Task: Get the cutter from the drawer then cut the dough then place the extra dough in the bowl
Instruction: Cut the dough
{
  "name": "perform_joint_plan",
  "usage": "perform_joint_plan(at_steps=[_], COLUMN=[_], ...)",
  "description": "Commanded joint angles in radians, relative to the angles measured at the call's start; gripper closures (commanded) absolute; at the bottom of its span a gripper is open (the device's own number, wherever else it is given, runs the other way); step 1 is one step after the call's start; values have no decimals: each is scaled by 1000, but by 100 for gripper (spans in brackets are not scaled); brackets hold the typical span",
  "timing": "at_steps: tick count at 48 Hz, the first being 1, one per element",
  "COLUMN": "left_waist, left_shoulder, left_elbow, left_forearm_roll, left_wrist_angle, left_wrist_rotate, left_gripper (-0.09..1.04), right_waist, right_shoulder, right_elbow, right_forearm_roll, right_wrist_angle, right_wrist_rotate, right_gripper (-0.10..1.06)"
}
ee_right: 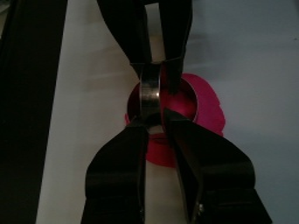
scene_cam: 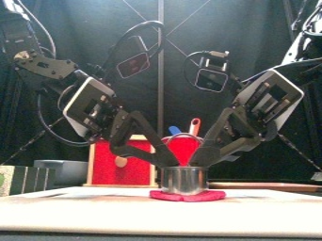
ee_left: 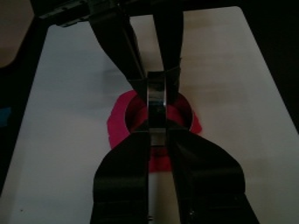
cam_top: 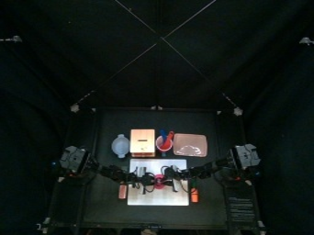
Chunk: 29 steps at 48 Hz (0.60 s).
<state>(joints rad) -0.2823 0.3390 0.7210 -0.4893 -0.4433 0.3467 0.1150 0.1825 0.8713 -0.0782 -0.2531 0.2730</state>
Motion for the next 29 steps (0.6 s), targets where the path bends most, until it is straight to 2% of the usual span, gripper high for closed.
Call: perform_joint_plan(at_steps=[1,29], left_waist=[-3,-3], left_shoulder=[66,78], left_elbow=[12,9], left_forearm_roll=[2,3], left_wrist_angle=[66,81], left_wrist_rotate=[-3,-2], left_gripper=[57,57], right_waist=[-35,-31], right_shoulder=[95,112], right_elbow=[17,14], right_forearm_roll=[8,6], right_wrist_angle=[67,67], right_wrist_rotate=[8,8], right_gripper=[43,43])
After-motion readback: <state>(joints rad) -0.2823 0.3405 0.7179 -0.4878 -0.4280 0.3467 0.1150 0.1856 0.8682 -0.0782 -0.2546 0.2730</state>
